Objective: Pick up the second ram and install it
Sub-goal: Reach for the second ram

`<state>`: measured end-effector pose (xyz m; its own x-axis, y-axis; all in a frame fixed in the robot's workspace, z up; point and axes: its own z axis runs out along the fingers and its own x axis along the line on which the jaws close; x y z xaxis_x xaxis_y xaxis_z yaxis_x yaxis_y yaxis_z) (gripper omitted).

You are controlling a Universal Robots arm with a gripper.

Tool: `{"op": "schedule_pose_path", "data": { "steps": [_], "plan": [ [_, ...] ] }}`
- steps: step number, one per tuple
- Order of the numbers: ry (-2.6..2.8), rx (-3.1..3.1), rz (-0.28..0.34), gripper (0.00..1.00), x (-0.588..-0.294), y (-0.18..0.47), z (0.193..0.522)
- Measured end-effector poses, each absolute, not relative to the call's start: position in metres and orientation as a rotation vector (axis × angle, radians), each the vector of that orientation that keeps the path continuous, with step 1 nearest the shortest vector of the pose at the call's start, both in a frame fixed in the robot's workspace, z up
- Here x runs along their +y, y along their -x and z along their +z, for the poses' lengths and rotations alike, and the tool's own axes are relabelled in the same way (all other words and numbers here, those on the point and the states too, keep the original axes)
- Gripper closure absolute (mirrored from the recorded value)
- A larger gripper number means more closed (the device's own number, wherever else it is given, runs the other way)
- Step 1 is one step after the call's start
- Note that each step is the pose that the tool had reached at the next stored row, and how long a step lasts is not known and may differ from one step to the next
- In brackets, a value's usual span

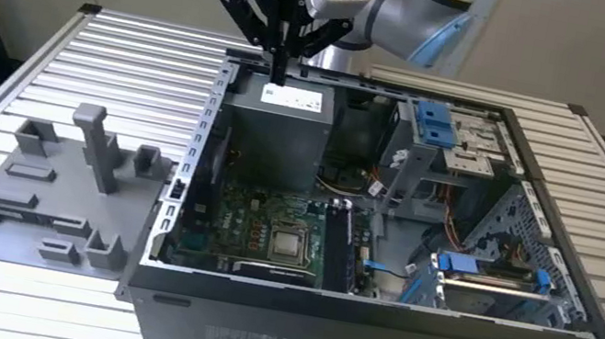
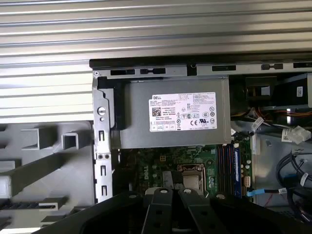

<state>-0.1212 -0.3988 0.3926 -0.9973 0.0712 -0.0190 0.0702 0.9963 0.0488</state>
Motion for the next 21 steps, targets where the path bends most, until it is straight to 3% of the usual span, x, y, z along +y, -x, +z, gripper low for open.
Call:
{"op": "schedule_pose_path", "data": {
  "steps": [21],
  "plan": [
    [-0.11,3.118,0.075,0.89,-0.399,0.154,0.393]
  ]
}}
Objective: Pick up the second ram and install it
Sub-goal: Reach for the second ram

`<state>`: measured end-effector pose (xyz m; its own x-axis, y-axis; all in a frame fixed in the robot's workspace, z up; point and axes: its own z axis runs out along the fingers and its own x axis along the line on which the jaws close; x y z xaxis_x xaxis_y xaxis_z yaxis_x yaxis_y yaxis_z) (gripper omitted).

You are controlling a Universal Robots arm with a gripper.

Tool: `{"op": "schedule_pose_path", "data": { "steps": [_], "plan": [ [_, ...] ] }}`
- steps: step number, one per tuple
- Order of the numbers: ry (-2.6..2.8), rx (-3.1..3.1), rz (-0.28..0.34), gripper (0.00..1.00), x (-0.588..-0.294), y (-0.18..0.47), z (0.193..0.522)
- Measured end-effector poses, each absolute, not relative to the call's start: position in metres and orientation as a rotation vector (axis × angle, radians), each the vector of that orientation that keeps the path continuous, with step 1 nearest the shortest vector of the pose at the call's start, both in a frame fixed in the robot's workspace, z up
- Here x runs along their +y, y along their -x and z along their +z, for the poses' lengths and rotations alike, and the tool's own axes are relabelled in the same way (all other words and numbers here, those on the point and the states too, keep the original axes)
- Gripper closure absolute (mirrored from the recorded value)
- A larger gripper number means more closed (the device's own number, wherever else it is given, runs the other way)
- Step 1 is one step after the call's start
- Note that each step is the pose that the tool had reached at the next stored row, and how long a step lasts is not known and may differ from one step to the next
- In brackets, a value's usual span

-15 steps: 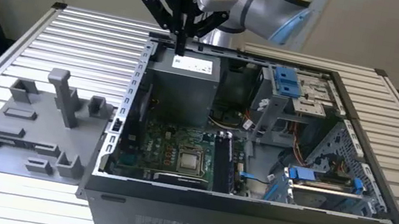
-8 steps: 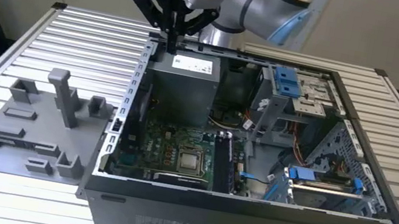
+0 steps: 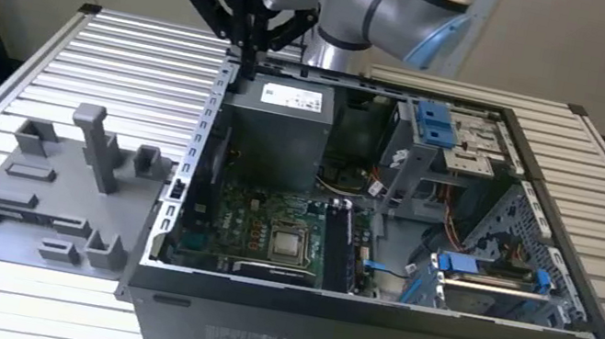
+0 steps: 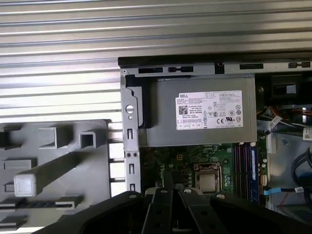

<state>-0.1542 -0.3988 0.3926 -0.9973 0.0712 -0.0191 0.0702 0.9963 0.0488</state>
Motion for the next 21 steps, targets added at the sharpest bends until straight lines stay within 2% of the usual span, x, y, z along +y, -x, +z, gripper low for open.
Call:
{"op": "schedule_pose_path", "data": {
  "steps": [21],
  "plan": [
    [-0.11,3.118,0.075,0.89,-0.399,0.195,0.393]
  ]
}}
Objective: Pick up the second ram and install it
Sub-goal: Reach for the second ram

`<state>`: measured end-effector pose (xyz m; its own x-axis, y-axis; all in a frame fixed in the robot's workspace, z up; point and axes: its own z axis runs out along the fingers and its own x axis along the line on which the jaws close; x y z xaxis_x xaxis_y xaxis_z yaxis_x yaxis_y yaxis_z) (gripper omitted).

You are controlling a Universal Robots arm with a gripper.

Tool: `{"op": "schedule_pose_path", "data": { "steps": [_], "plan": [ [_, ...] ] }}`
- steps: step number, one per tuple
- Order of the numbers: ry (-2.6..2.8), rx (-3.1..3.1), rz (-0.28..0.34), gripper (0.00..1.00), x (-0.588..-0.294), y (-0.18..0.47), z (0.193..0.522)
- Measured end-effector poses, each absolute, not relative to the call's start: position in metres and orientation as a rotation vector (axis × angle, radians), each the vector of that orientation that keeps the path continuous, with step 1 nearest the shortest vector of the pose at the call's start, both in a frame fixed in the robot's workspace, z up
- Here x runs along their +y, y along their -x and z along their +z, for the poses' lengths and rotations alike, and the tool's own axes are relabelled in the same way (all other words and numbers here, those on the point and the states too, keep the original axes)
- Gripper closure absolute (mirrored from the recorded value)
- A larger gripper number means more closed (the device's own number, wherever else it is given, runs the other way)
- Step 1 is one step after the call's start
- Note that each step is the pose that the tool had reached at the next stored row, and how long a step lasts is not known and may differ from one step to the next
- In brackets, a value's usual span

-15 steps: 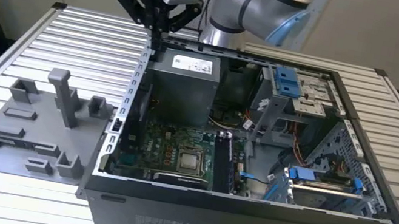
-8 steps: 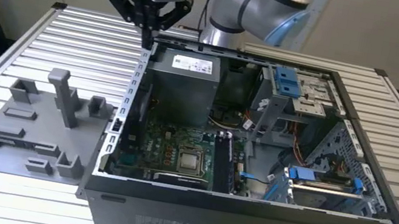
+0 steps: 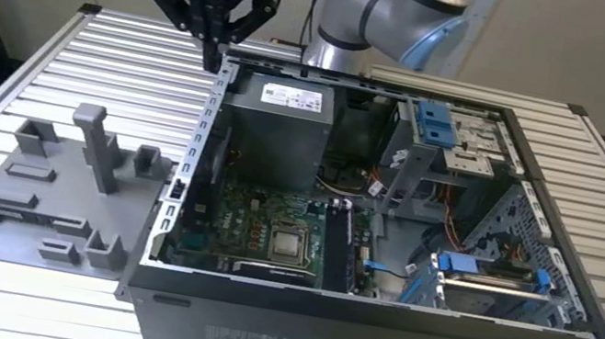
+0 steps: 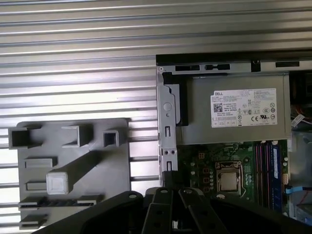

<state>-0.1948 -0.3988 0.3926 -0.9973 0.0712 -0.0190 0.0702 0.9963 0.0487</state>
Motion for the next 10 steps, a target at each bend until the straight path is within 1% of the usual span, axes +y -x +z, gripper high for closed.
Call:
{"op": "schedule_pose_path", "data": {
  "steps": [10],
  "plan": [
    [-0.11,3.118,0.075,0.89,-0.399,0.211,0.393]
  ]
}}
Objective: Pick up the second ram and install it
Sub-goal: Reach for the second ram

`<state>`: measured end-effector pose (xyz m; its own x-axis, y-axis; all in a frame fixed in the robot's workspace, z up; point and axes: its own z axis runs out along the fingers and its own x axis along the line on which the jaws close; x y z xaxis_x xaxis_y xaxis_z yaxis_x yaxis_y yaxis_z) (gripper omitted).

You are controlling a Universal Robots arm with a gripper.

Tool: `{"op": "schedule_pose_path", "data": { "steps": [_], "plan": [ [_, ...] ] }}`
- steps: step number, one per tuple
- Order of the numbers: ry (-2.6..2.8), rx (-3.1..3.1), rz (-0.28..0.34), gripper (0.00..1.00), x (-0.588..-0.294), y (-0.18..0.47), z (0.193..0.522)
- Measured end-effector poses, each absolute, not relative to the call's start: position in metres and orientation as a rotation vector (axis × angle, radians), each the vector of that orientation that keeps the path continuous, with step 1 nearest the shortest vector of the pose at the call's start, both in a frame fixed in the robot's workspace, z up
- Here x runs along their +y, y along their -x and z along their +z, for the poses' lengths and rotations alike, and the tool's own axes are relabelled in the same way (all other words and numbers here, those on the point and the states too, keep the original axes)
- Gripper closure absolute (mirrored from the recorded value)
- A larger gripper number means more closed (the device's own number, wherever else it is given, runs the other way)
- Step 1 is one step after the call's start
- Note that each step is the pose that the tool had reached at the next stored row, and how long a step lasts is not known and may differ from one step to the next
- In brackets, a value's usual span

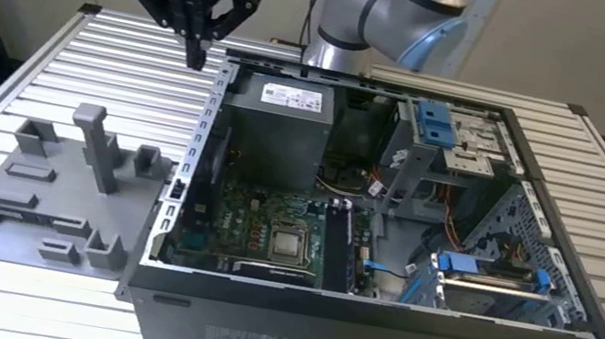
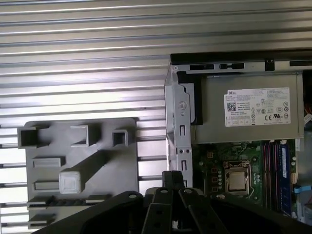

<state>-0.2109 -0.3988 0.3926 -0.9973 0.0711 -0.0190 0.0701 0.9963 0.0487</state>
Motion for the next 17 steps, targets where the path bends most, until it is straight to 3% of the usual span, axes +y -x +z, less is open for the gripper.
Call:
{"op": "schedule_pose_path", "data": {
  "steps": [17],
  "plan": [
    [-0.11,3.118,0.075,0.89,-0.399,0.241,0.393]
  ]
}}
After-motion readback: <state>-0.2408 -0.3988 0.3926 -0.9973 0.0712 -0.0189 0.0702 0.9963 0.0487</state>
